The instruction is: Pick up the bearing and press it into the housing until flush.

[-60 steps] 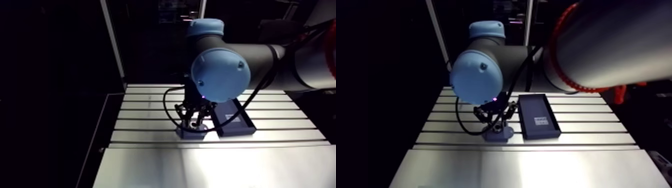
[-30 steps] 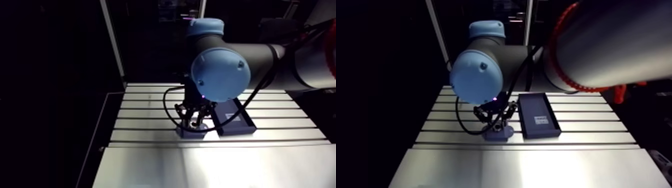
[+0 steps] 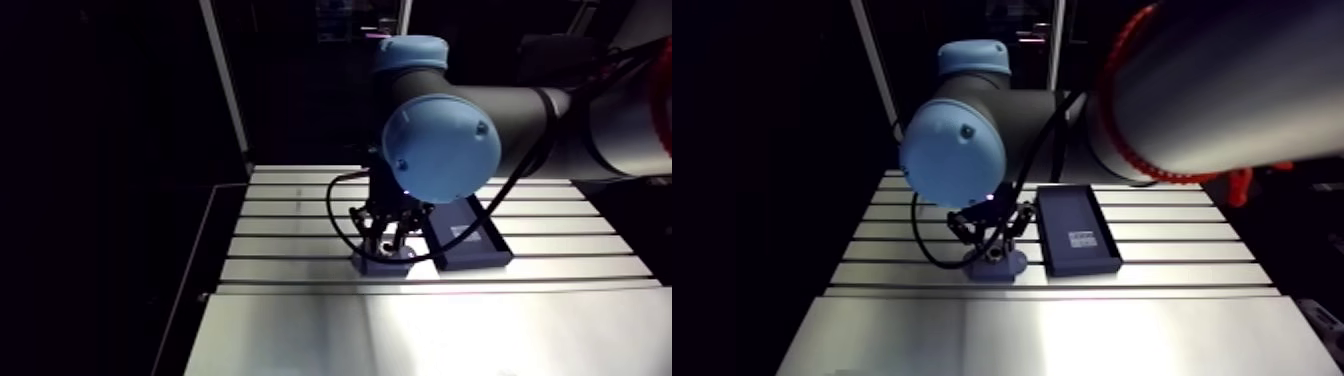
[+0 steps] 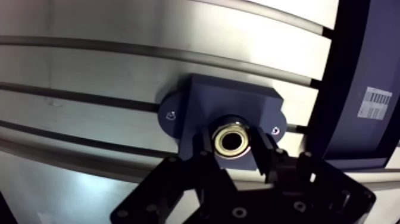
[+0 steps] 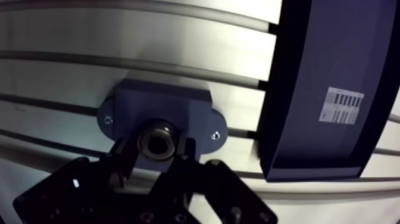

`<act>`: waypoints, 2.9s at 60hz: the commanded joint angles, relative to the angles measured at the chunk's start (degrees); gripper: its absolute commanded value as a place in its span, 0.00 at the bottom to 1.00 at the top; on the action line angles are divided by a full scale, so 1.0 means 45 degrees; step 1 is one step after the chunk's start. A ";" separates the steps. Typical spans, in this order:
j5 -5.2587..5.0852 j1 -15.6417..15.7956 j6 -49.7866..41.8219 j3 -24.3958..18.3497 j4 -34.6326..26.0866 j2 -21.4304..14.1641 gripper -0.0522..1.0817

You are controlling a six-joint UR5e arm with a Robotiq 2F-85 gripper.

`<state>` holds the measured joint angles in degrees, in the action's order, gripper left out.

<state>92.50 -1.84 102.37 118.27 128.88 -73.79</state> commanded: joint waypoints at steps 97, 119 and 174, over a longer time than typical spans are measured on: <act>0.0020 -0.0022 0.0016 0.0212 0.0258 -0.0055 0.61; 0.0019 0.0018 0.0016 0.0269 0.0258 -0.0114 0.61; 0.0059 -0.0061 -0.1051 -0.0884 -0.1189 -0.0772 0.05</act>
<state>92.74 -1.98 100.53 116.51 127.72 -76.52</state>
